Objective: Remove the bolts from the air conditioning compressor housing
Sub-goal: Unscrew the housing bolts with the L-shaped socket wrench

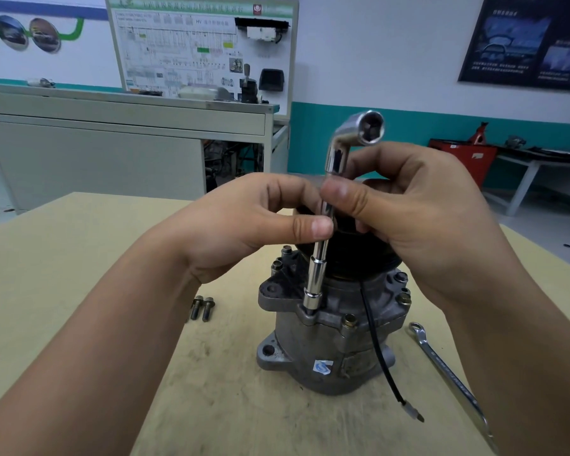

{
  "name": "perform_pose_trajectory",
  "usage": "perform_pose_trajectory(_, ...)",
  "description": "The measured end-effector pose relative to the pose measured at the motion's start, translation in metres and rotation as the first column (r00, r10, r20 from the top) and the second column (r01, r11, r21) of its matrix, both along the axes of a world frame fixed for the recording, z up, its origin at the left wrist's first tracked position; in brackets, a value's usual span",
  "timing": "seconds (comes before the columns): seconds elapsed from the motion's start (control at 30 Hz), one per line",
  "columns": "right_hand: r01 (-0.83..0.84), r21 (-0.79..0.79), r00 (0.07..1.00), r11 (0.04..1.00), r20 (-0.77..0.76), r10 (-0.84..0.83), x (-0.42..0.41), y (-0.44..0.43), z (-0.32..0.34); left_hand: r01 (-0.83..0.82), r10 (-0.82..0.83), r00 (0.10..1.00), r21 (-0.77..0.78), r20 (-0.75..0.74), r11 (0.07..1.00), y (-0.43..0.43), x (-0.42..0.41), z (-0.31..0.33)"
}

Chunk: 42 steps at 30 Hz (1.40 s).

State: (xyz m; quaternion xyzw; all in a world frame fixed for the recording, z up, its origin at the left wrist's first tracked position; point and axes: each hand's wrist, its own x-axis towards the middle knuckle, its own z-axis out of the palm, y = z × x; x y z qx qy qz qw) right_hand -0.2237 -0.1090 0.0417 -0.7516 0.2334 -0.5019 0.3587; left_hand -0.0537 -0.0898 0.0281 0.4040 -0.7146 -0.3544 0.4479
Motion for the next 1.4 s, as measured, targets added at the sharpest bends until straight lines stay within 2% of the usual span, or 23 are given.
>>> perform_pose_trajectory(0.2,0.031,-0.035,0.999,0.999,-0.027,-0.032,0.0009,0.0004,0.0001,-0.003,0.003,1.0,0.013,0.001,1.0,-0.0022,0.0005,-0.0012)
perform_pose_trajectory(0.33,0.047,-0.059,0.997,0.997,-0.057,-0.05,0.0001,-0.0014,0.0003,0.053,-0.051,0.997,0.037,-0.054,0.998,-0.0003,-0.0012,-0.0007)
perform_pose_trajectory(0.47,0.029,-0.058,0.997,0.998,-0.07,-0.033,-0.0004,-0.0013,0.0014,0.022,-0.018,0.996,0.048,-0.084,0.999,0.0002,-0.0017,-0.0007)
perform_pose_trajectory(0.77,-0.016,-0.116,0.99,0.993,-0.14,0.0,-0.0029,-0.0027,0.003,0.011,-0.008,0.998,0.055,-0.058,0.998,-0.0002,-0.0029,-0.0009)
perform_pose_trajectory(0.9,-0.052,-0.095,0.991,0.994,-0.126,0.04,-0.0029,0.0015,0.0044,-0.012,0.014,0.999,0.04,-0.044,0.999,-0.0004,-0.0022,-0.001)
perform_pose_trajectory(1.07,-0.017,-0.014,0.997,1.0,-0.079,0.016,-0.0011,0.003,0.0019,-0.046,0.047,0.998,0.04,-0.037,0.998,-0.0003,-0.0039,0.0)
perform_pose_trajectory(1.4,0.037,-0.093,0.988,0.995,-0.143,-0.05,-0.0022,0.0004,0.002,-0.034,0.036,0.998,0.047,-0.046,0.998,0.0,-0.0026,-0.0006)
